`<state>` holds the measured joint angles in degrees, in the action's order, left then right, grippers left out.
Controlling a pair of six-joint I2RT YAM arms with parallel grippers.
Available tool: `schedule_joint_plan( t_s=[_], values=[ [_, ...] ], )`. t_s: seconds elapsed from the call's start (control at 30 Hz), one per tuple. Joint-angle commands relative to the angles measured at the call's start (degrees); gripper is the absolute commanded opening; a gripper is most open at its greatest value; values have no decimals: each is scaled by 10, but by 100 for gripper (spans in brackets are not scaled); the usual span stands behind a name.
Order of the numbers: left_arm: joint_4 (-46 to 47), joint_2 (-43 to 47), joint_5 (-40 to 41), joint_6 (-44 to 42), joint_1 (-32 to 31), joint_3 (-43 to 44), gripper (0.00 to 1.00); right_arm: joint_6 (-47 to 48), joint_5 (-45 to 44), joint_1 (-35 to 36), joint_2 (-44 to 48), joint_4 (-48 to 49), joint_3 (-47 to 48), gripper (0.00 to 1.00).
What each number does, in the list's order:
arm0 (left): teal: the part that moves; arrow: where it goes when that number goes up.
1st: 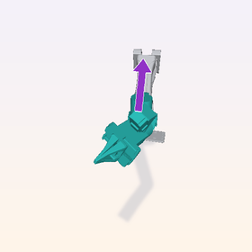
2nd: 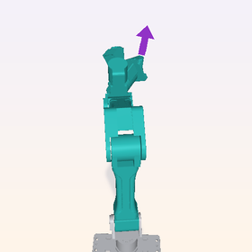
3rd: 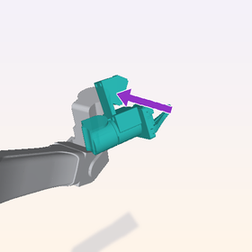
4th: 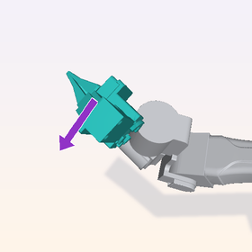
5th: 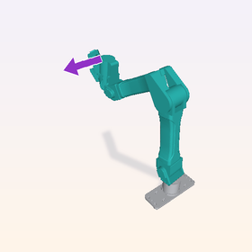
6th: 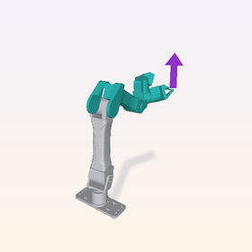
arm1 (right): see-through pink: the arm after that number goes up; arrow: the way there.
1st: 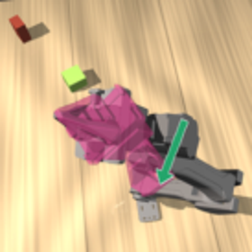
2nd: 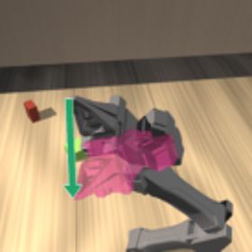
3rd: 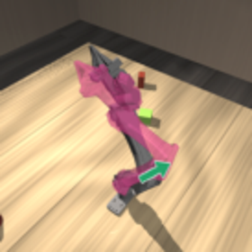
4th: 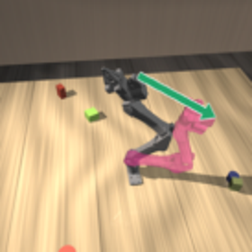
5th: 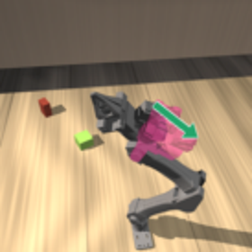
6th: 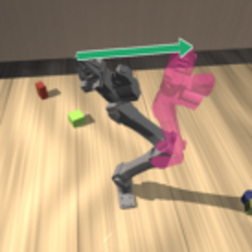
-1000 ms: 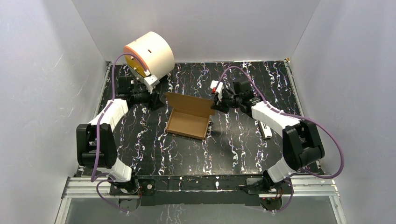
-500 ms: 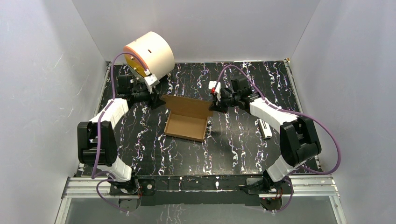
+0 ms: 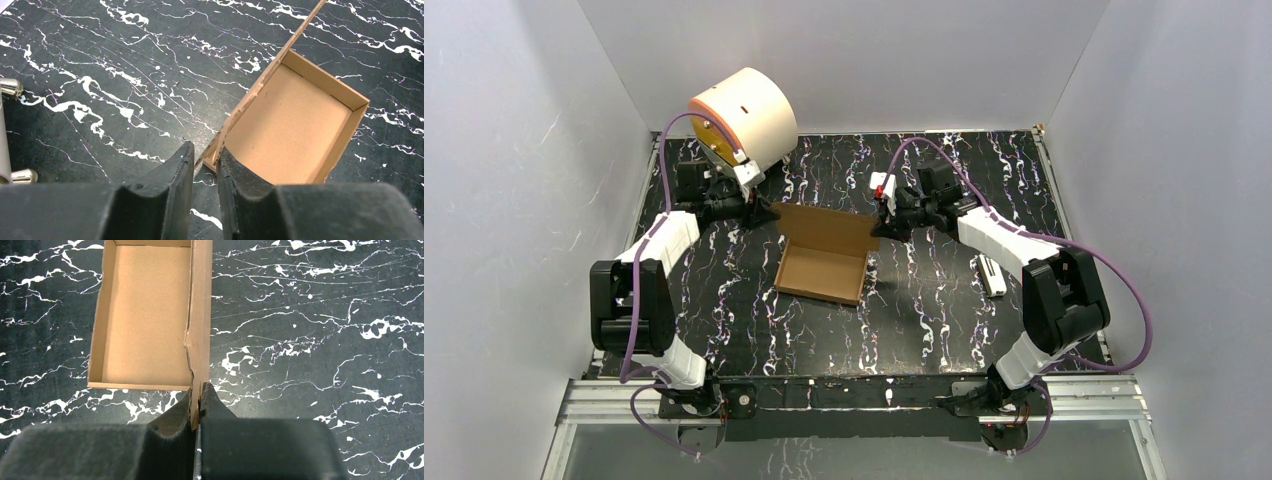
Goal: Fold the paper box
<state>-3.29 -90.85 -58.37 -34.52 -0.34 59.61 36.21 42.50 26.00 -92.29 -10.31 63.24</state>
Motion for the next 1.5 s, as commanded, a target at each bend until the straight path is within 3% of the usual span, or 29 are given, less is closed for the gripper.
schedule_joint_plan(
  t_s=[0.0,0.27,0.57,0.67,0.9,1.13,1.47],
  values=[
    [4,13,-24,-2,3,-9,18,-23,-20,1,-3,-15,18,0],
    [4,46,49,43,-26,-23,6,-102,-81,5,13,46,1,0],
    [8,85,191,153,-85,-29,4,-193,-229,48,67,146,-49,0],
    [17,101,268,223,-113,-28,5,-224,-271,62,71,165,-56,0],
    [69,144,359,417,-138,-68,6,-277,-378,109,89,205,-79,2],
    [100,166,409,509,-165,-116,7,-366,-513,144,72,229,-85,3],
    [137,195,468,616,-195,-155,7,-505,-615,178,53,252,-83,5]
  ],
)
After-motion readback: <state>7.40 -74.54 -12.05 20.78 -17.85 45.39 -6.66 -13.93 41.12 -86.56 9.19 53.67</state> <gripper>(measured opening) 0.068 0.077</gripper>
